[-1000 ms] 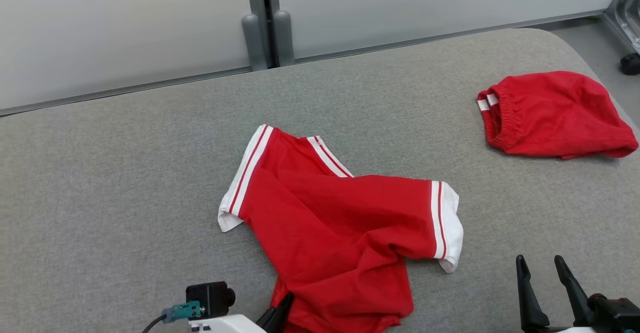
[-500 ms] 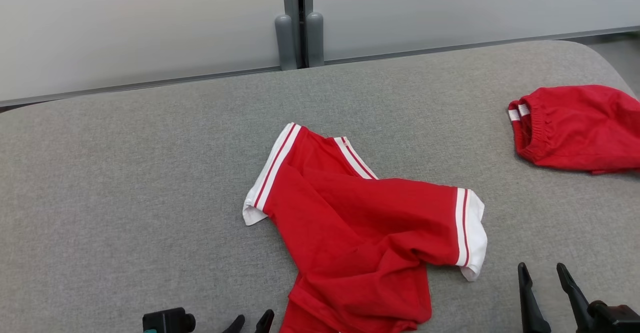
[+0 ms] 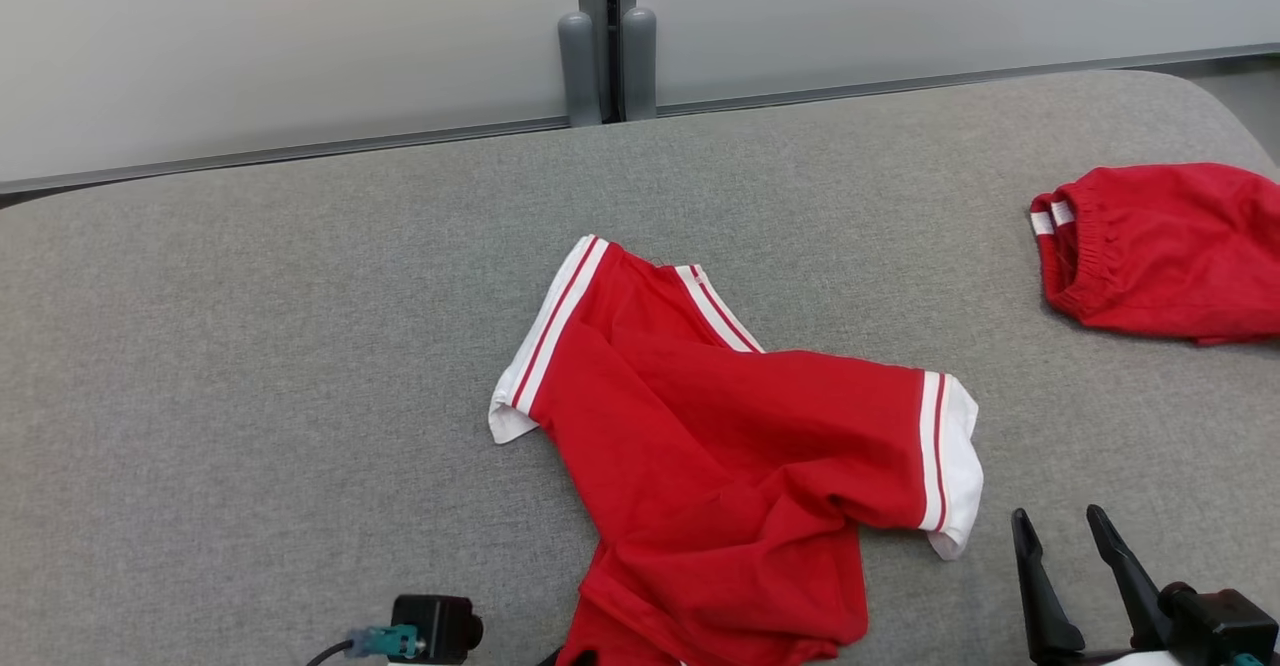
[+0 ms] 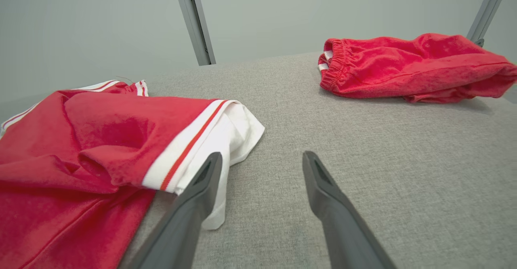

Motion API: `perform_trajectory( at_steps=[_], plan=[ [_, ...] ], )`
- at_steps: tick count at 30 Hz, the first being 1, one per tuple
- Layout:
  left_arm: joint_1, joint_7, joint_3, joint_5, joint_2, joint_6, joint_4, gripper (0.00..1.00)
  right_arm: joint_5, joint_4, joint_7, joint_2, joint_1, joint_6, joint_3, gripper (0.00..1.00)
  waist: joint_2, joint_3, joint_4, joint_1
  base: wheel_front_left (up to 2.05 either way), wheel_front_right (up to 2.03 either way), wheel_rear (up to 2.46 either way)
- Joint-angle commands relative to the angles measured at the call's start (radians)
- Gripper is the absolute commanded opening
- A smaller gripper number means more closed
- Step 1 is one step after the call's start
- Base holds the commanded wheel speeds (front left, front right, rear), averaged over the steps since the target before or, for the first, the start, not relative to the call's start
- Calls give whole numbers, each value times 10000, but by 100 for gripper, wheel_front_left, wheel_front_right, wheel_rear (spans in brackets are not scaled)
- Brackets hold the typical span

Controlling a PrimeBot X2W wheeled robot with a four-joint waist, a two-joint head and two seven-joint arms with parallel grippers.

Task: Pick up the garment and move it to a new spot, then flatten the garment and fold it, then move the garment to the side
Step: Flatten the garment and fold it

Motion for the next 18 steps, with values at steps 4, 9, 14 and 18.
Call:
perform_trajectory(
  at_steps=[4, 9, 14, 18],
  plan=[
    [-104, -497, 531, -119, 241, -130, 361, 0, 106, -4, 1, -55, 74, -3, -66, 100, 0, 14, -83, 0, 0, 0, 0],
    [-398, -1259, 1796, -486, 939, 37, 363, 0, 150, -1, 1, -56, 137, -3, -155, 100, 0, 8, -10, 0, 0, 0, 0],
    [-1082, -1321, 2604, -698, 1458, 143, 974, 0, 43, 10, 1, -54, -55, -3, -76, 100, 0, 116, 83, 0, 0, 0, 0],
    [-1854, -1316, 2971, -724, 1405, 70, 1958, 0, -62, 26, 1, -54, -199, -3, -56, 100, 0, 227, 92, 0, 0, 0, 0]
  ],
)
